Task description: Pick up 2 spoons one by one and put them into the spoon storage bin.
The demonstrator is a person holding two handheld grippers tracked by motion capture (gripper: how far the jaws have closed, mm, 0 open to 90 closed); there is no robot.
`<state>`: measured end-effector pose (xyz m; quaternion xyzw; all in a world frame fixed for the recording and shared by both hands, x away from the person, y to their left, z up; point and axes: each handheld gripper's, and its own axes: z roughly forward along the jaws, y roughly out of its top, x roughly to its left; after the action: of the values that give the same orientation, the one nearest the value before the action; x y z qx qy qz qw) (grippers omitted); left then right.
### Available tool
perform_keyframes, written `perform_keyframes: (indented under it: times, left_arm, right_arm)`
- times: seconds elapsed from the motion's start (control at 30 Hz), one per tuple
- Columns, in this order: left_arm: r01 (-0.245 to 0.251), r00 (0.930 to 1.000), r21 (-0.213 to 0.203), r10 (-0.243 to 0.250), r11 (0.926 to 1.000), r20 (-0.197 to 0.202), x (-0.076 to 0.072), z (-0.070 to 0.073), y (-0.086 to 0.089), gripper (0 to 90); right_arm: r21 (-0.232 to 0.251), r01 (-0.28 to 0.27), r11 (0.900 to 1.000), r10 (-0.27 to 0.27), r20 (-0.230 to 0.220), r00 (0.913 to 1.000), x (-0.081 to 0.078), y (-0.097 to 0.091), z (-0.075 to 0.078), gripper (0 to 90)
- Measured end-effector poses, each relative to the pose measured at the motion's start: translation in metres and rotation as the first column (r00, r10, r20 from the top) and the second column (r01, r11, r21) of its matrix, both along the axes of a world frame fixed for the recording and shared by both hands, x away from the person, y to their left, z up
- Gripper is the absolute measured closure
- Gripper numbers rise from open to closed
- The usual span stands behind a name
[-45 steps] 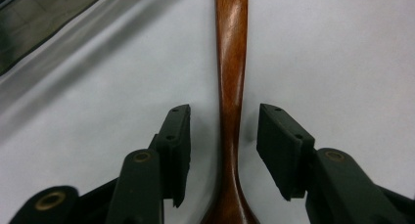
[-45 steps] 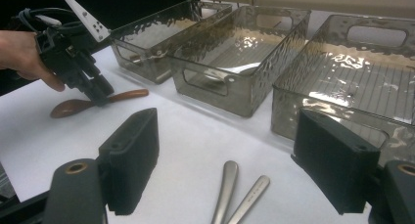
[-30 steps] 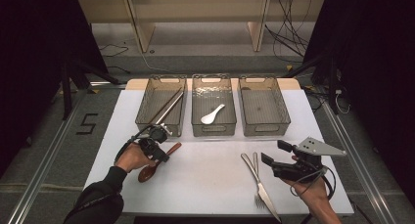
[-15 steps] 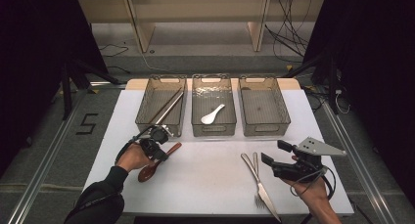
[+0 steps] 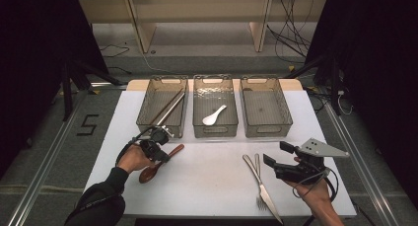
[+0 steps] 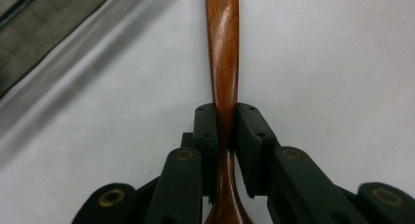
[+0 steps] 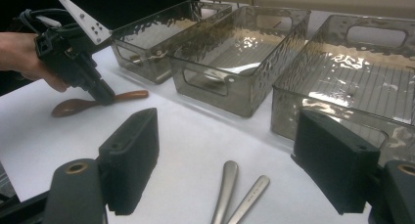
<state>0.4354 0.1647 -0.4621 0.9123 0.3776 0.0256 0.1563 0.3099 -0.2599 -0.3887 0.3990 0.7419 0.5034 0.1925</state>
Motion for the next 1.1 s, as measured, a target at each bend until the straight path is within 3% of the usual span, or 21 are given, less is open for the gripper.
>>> perform_keyframes:
  times: [0.3,0.4,0.7,0.87,1.0,1.1]
  left_arm:
    - [-0.008,1.0,-0.015,0.009,0.9998,0.003,0.0,0.003,0.003,79.1]
    - [-0.017,0.9998,-0.044,0.017,0.9989,0.005,0.001,0.006,0.004,79.1]
    - [-0.013,0.9997,-0.068,0.014,0.9976,0.019,0.0,0.011,0.005,79.2]
    - [-0.019,0.9993,-0.104,0.023,0.9944,0.03,0.0,0.016,0.007,79.2]
    - [-0.028,0.999,-0.153,0.033,0.9878,0.029,0.0,0.019,0.01,79.2]
    - [-0.031,0.9987,-0.164,0.037,0.986,0.034,0.0,0.02,0.011,79.3]
  right_arm:
    - [-0.001,0.001,1.0,-0.001,0.001,1.0,0.0,0.0,0.0,25.9]
    - [0.0,0.002,1.0,-0.002,0.002,1.0,0.0,0.0,0.0,25.9]
    - [0.001,0.004,1.0,-0.004,0.003,1.0,0.0,0.0,0.0,25.9]
    - [0.001,0.004,1.0,-0.004,0.004,1.0,0.0,-0.001,0.0,25.9]
    - [-0.001,0.005,1.0,-0.005,0.005,1.0,0.0,-0.001,0.0,25.9]
    - [-0.001,0.005,1.0,-0.005,0.005,1.0,0.0,-0.001,0.0,25.9]
